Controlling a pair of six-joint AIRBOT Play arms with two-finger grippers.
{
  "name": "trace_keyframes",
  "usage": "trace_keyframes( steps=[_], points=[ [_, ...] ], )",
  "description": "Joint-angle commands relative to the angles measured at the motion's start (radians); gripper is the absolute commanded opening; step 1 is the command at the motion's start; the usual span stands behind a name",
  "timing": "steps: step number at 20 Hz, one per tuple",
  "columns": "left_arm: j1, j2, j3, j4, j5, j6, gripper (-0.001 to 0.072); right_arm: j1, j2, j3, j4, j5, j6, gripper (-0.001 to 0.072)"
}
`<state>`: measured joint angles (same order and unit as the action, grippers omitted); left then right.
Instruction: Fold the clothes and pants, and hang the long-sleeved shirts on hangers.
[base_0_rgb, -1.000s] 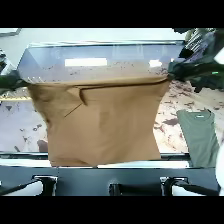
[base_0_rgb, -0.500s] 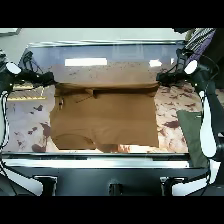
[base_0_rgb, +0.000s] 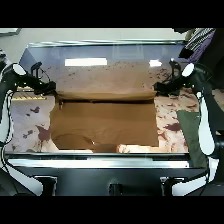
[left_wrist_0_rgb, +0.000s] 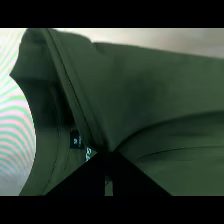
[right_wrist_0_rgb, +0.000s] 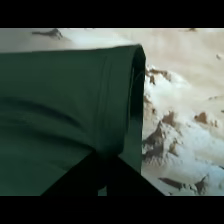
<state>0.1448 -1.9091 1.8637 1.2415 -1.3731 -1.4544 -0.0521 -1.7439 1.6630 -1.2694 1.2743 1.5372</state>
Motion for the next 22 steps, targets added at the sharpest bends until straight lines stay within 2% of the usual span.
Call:
trace_keyframes(
  steps=[1,11,12,13,14,15,16,18,20,22],
  points=[
    [-0.001,-0.024,0.002,0.024,-0.091,0.0,0.0014,0.0,-0.007,-0.045,-0.004,0.086,-0.001,0.0031],
    [-0.005,-0.063,0.002,0.024,-0.119,-0.003,0.0017,0.0,-0.007,-0.198,-0.003,0.076,-0.005,0.0033],
    [-0.005,-0.064,0.002,0.024,-0.119,-0.003,0.0034,0.0,-0.007,-0.213,-0.003,0.074,-0.005,0.0061],
    [-0.005,-0.064,0.002,0.024,-0.118,-0.004,0.0159,0.0,-0.007,-0.224,-0.003,0.072,-0.005,0.0123],
    [-0.005,-0.062,0.002,0.025,-0.119,-0.013,0.0351,0.0,-0.006,-0.227,-0.002,0.075,-0.004,0.0227],
    [-0.001,-0.055,0.003,0.025,-0.12,-0.012,0.0477,0.0,-0.002,-0.227,0.002,0.085,-0.003,0.0412],
    [0.007,-0.039,0.005,0.029,-0.129,-0.011,0.0502,-0.003,0.013,-0.227,-0.001,0.095,-0.005,0.046],
    [0.041,0.017,0.005,0.034,-0.141,-0.012,0.0502,-0.023,0.076,-0.226,-0.01,0.102,-0.039,0.0521],
    [0.1,0.088,-0.018,-0.016,-0.167,-0.011,0.0502,-0.083,0.166,-0.23,-0.027,0.101,-0.087,0.0521],
    [0.165,0.197,-0.156,-0.066,-0.172,-0.002,0.0502,-0.186,0.254,-0.266,0.024,0.095,-0.137,0.0521]
  ],
)
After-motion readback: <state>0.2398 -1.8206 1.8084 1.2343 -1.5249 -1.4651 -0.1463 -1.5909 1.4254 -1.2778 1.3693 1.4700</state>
